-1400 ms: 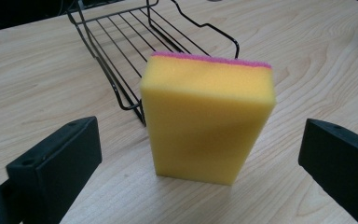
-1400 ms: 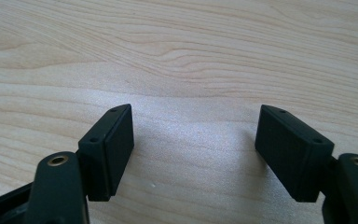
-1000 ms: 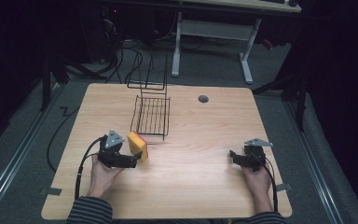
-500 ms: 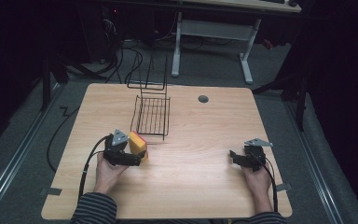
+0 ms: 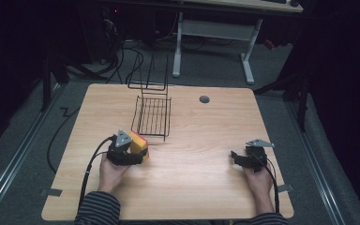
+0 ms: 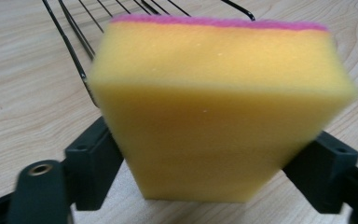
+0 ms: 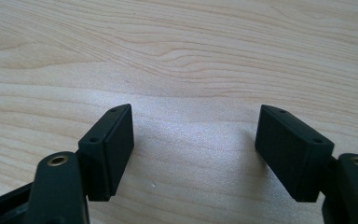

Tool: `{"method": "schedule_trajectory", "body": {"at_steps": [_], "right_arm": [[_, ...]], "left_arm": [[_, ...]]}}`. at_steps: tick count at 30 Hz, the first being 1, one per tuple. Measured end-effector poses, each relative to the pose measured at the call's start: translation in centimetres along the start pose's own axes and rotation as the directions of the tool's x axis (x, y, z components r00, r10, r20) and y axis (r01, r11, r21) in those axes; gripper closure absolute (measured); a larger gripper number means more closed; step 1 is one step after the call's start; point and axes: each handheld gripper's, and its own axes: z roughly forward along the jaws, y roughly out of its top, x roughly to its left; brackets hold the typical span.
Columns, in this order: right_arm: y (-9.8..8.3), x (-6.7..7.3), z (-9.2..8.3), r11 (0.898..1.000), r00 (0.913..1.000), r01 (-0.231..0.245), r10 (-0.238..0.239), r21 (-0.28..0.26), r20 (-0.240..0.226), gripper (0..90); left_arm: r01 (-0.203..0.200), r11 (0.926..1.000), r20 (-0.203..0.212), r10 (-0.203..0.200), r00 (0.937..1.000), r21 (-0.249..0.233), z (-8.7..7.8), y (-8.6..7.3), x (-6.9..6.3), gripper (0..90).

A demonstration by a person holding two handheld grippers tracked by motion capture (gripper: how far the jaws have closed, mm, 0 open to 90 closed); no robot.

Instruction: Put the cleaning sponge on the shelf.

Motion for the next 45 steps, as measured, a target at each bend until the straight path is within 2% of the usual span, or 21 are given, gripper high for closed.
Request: {"method": "schedule_trajectory", "body": {"at_steps": [9,19,28,34,35,42,43,45], "right_arm": [[0.0,0.0,0.0,1.000,1.0000,0.000,0.000,0.000,0.000,28.4],[0.0,0.0,0.0,1.000,1.0000,0.004,-0.004,-0.001,-0.001,28.4],[0.0,0.0,0.0,1.000,1.0000,0.005,-0.005,-0.001,-0.002,28.4],[0.0,0.0,0.0,1.000,1.0000,0.005,-0.005,-0.001,-0.002,28.4],[0.0,0.0,0.0,1.000,1.0000,0.005,-0.005,-0.001,-0.002,28.4],[0.0,0.0,0.0,1.000,1.0000,0.005,-0.005,-0.001,-0.003,28.4],[0.0,0.0,0.0,1.000,1.0000,0.006,-0.006,-0.001,-0.003,28.4],[0.0,0.0,0.0,1.000,1.0000,0.006,-0.006,-0.001,-0.003,28.4]], "left_arm": [[-0.021,0.9998,0.012,0.021,0.9997,0.003,-0.4,0.1,-0.3,24.7],[-0.008,0.9998,0.023,0.008,0.9997,-0.016,-1.4,0.3,-0.2,26.0],[0.024,0.9995,0.038,-0.023,0.9990,-0.023,-2.9,0.7,0.2,26.9],[0.006,0.9998,0.034,-0.005,0.9994,-0.020,-3.7,1.4,0.4,27.2],[0.001,0.9996,0.049,0.000,0.9988,-0.027,-3.8,1.7,0.3,27.3],[0.002,0.9991,0.055,0.000,0.9985,-0.043,-4.1,3.0,0.3,27.6],[0.011,0.9989,0.068,-0.007,0.9976,-0.045,-4.1,3.1,0.3,27.7],[0.007,0.9989,0.061,-0.005,0.9981,-0.047,-4.1,3.4,0.3,27.7]]}}
